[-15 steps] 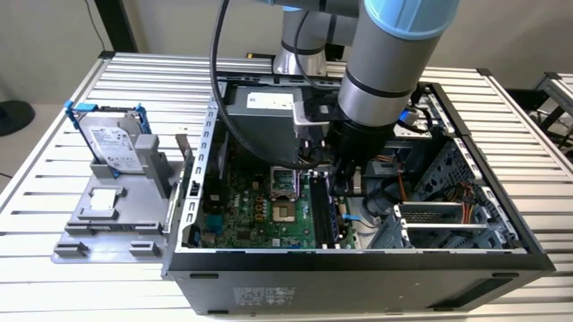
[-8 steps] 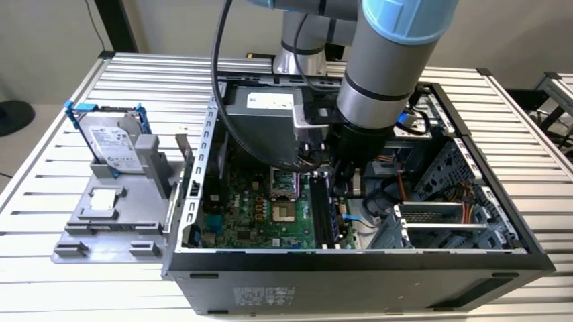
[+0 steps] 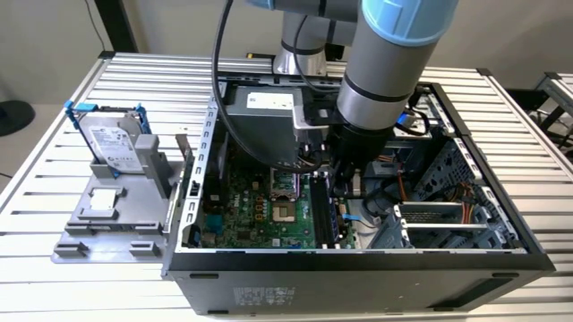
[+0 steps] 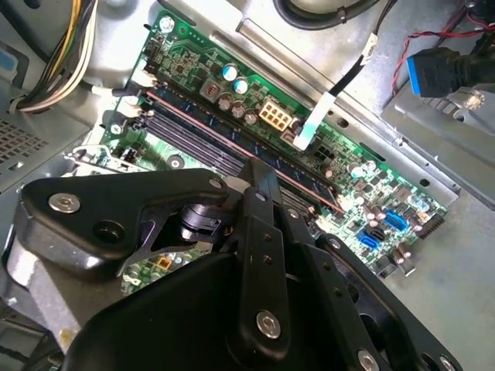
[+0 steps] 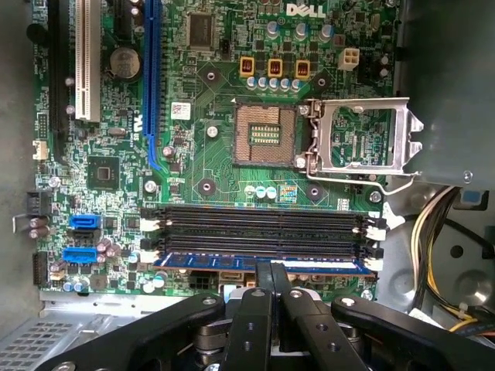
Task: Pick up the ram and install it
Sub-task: 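Press down the ram until it locks into place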
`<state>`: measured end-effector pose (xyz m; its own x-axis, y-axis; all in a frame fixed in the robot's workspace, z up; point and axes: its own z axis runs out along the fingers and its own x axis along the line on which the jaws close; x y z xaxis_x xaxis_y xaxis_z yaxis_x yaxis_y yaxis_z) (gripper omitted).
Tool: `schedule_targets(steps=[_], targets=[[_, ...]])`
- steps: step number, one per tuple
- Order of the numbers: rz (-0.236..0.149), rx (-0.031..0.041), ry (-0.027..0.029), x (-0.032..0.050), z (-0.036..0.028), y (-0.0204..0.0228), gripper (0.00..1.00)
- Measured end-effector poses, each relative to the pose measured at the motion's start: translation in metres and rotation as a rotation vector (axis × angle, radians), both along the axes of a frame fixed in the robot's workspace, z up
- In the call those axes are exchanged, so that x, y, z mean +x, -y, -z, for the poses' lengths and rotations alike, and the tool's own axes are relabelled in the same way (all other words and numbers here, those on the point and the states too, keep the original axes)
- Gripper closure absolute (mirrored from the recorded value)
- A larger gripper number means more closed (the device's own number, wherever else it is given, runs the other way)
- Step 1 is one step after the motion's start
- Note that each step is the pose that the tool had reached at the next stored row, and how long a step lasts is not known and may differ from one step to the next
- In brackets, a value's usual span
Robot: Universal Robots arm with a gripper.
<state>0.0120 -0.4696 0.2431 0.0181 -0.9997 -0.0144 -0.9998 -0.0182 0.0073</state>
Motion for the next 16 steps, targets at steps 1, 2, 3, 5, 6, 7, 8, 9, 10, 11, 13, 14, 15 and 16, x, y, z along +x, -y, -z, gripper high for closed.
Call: schedule_targets(steps=[1,2,3,5,6,7,8,9,10,11,13,14,15,16], targets=[[0.0,-0.0003,-0.0001,0.0,0.0016,0.0,1.0],[0.0,-0.0005,-0.0001,0.0,0.0034,0.0001,1.0],[0.0,-0.0004,-0.0002,0.0,0.0053,0.0001,1.0],[0.0,-0.0004,-0.0002,0.0003,0.0086,0.0001,1.0],[0.0,-0.0003,-0.0001,0.0003,0.0104,0.0001,1.0],[0.0,-0.0005,-0.0002,0.0003,0.0122,0.0001,1.0],[0.0,-0.0005,-0.0001,0.0003,0.014,0.0001,1.0],[0.0,-0.0006,-0.0001,0.0004,0.0158,0.0001,1.0],[0.0,-0.0005,-0.0001,0.0004,0.0175,0.0001,1.0],[0.0,-0.0012,-0.0004,0.0004,0.0191,0.0002,1.0],[0.0,-0.0015,-0.0004,0.0004,0.0227,0.0002,1.0],[0.0,-0.002,-0.0005,0.0004,0.0244,0.0003,1.0],[0.0,-0.0022,-0.0006,0.0004,0.0257,0.0003,1.0],[0.0,-0.0024,-0.0006,0.0004,0.0256,0.0002,1.0]])
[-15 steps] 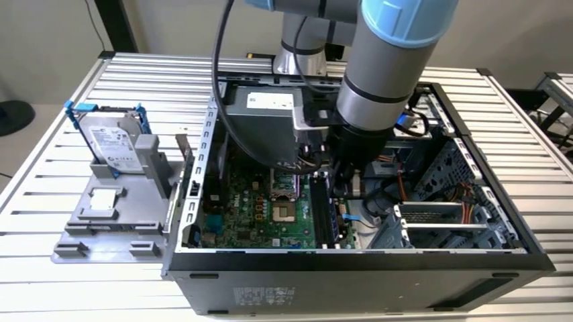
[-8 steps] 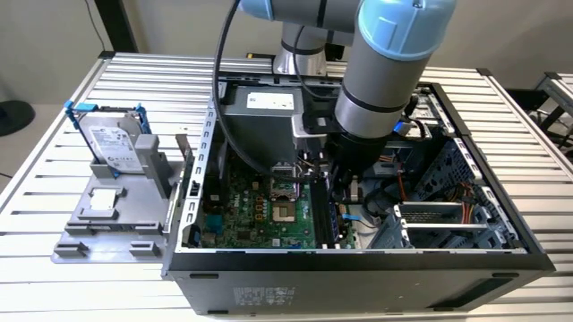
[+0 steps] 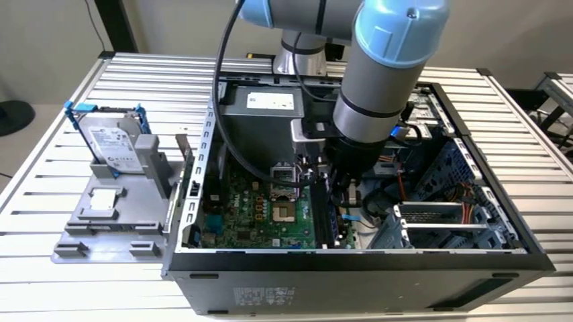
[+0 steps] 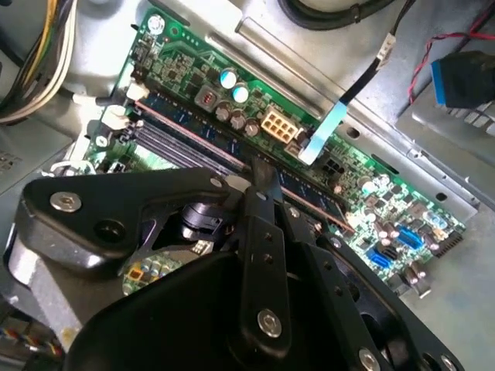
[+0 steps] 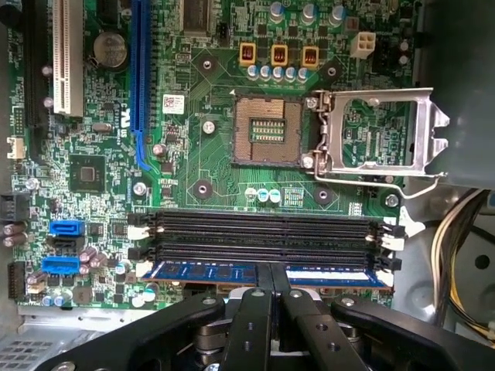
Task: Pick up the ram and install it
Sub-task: 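Press down the ram until it locks into place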
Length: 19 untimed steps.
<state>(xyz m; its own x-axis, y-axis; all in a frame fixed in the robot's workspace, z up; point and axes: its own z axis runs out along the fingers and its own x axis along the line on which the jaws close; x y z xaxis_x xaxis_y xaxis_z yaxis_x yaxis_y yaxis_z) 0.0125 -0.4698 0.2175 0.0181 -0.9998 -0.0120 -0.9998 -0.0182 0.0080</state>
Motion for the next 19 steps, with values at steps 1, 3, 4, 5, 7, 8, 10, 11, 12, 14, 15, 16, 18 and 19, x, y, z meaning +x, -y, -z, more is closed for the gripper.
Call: schedule_targets(steps=[1,3,4,5,7,8,10,11,12,14,15,16,18,19], targets=[[0.0,-0.0005,-0.0001,0.0001,-0.0008,-0.0002,1.0],[0.0,0.0048,0.0009,0.0001,-0.0072,-0.0007,1.0],[0.0,0.0028,0.0004,0.0,-0.0121,-0.0004,1.0],[0.0,0.0018,0.0001,0.0,-0.0171,-0.0001,1.0],[0.0,0.002,0.0002,0.0,-0.0264,-0.0001,1.0],[0.0,0.0018,0.0001,0.0,-0.0306,-0.0001,1.0],[0.0,0.0018,0.0001,0.0,-0.04,-0.0001,1.0],[0.0,0.0021,0.0002,0.0,-0.0446,-0.0001,1.0],[0.0,0.0017,0.0002,0.0,-0.0492,-0.0001,1.0],[0.0,0.0019,0.0002,0.0,-0.0581,-0.0001,1.0],[0.0,0.0017,0.0001,0.0,-0.0627,-0.0001,1.0],[0.0,0.002,0.0002,0.0,-0.0671,-0.0001,1.0],[0.0,0.0018,0.0001,0.0,-0.0744,-0.0001,1.0],[0.0,0.0019,0.0001,0.0,-0.0745,-0.0001,1.0]])
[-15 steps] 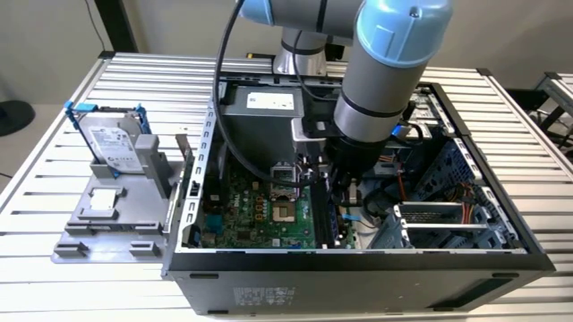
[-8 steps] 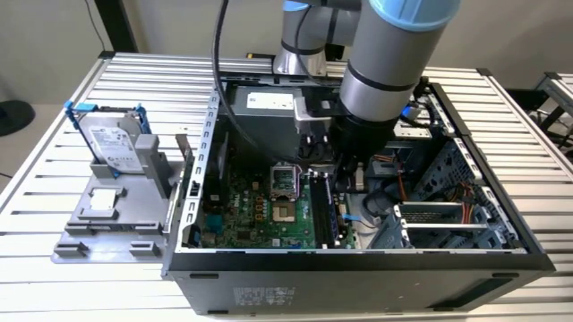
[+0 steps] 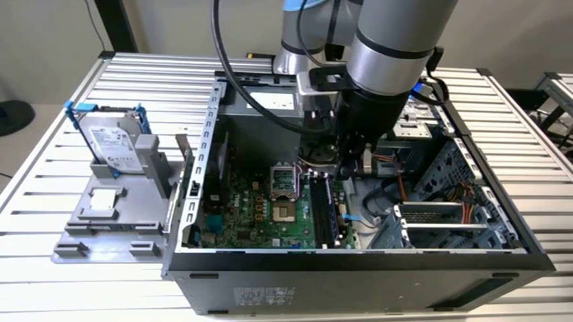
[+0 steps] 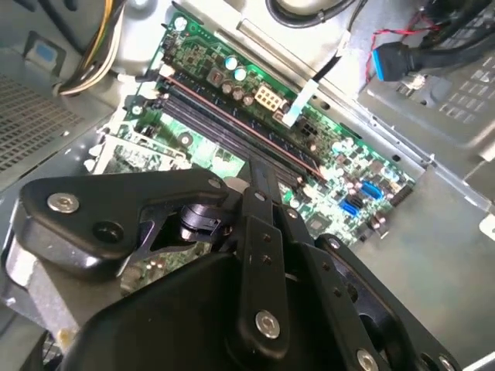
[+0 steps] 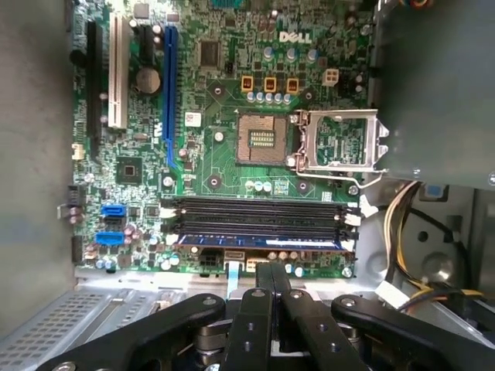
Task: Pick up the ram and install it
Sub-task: 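Press down the ram until it locks into place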
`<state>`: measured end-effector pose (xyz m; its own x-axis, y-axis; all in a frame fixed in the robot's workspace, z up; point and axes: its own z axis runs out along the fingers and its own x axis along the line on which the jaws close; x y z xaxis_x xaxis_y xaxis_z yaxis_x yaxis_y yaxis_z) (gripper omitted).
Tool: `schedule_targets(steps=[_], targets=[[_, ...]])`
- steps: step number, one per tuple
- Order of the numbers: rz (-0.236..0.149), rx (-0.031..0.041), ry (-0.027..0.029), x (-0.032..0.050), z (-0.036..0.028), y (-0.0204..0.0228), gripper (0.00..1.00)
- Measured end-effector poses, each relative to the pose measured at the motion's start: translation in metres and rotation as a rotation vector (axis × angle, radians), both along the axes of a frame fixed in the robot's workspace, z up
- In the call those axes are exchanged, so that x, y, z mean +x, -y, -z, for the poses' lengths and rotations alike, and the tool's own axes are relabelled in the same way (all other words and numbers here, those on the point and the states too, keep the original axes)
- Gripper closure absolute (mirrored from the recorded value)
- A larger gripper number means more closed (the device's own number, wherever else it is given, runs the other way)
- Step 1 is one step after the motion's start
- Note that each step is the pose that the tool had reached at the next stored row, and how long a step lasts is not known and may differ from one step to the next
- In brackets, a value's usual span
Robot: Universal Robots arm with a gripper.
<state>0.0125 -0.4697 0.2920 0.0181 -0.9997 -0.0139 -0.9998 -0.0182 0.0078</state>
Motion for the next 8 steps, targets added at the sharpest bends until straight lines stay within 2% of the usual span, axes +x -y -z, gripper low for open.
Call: schedule_targets(steps=[8], targets=[[0.0,0.0001,0.0,0.0,-0.001,0.0,1.0]])
